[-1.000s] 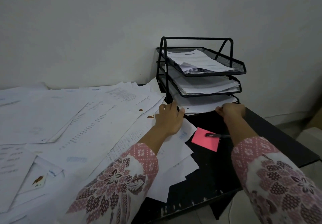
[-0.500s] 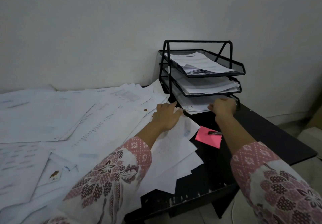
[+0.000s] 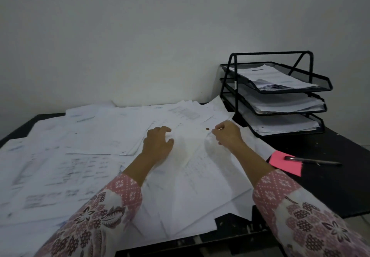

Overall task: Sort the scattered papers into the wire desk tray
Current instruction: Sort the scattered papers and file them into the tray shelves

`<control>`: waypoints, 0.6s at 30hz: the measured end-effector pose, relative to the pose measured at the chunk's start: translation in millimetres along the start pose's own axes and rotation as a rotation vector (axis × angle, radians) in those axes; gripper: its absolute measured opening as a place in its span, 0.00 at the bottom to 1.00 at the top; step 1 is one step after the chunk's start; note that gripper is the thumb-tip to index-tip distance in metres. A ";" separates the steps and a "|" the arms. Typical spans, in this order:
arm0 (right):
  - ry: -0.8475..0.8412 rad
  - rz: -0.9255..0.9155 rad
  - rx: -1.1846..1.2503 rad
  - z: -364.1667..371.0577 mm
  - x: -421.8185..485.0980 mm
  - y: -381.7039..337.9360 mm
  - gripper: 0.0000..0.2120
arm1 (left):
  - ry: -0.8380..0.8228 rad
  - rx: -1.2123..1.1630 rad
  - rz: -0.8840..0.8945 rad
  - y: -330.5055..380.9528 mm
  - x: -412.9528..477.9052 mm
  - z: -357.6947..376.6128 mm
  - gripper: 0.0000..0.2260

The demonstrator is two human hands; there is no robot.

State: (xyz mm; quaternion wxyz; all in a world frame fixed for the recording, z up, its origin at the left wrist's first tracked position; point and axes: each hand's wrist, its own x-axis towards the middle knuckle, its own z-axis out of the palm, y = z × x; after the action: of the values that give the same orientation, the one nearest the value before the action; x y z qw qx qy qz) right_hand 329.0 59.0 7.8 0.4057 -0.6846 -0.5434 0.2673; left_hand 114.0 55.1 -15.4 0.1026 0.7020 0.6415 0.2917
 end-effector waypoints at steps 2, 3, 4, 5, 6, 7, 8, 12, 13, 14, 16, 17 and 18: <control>-0.075 -0.038 -0.137 18.6 -6.9 -8.5 0.09 | 0.031 0.067 -0.064 -20.9 -3.9 -12.7 0.17; -0.106 -0.039 -0.196 26.2 -9.4 -12.1 0.12 | 0.042 0.101 -0.090 -29.5 -5.2 -17.3 0.18; -0.130 -0.043 -0.249 32.6 -11.4 -14.7 0.15 | 0.050 0.131 -0.107 -36.6 -6.0 -20.9 0.19; -0.153 -0.028 -0.292 40.2 -12.7 -18.4 0.18 | 0.056 0.158 -0.123 -44.5 -7.2 -25.2 0.20; -0.158 -0.019 -0.330 47.3 -13.9 -22.7 0.20 | 0.058 0.181 -0.137 -53.0 -8.2 -28.8 0.21; -0.159 0.001 -0.362 52.7 -14.1 -25.5 0.22 | 0.058 0.201 -0.144 -59.0 -8.9 -30.6 0.23; -0.154 0.010 -0.402 58.7 -14.5 -29.6 0.24 | 0.050 0.217 -0.156 -65.9 -9.0 -32.4 0.24; -0.115 0.085 -0.428 76.3 -14.4 -40.6 0.37 | 0.057 0.244 -0.152 -82.4 -10.1 -29.6 0.25; -0.111 0.128 -0.394 78.8 -13.7 -42.7 0.42 | 0.077 0.234 -0.142 -84.3 -10.4 -28.4 0.23; -0.097 0.156 -0.347 79.9 -13.9 -44.3 0.44 | 0.094 0.222 -0.139 -85.2 -10.5 -27.3 0.22; -0.071 0.212 -0.211 82.3 -12.4 -46.0 0.43 | 0.116 0.217 -0.134 -86.3 -10.5 -26.0 0.20; -0.053 0.234 -0.109 83.6 -11.2 -45.6 0.41 | 0.119 0.222 -0.124 -86.2 -10.6 -25.5 0.18; -0.027 0.249 -0.004 84.4 -10.6 -44.9 0.38 | 0.119 0.230 -0.108 -86.3 -10.4 -25.8 0.17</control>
State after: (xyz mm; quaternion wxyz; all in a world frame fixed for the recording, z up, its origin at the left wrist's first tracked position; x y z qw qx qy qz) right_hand 234.4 74.9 0.4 0.3606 -0.7440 -0.4602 0.3234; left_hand 27.3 52.7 -42.2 -0.0012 0.6552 0.7124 0.2515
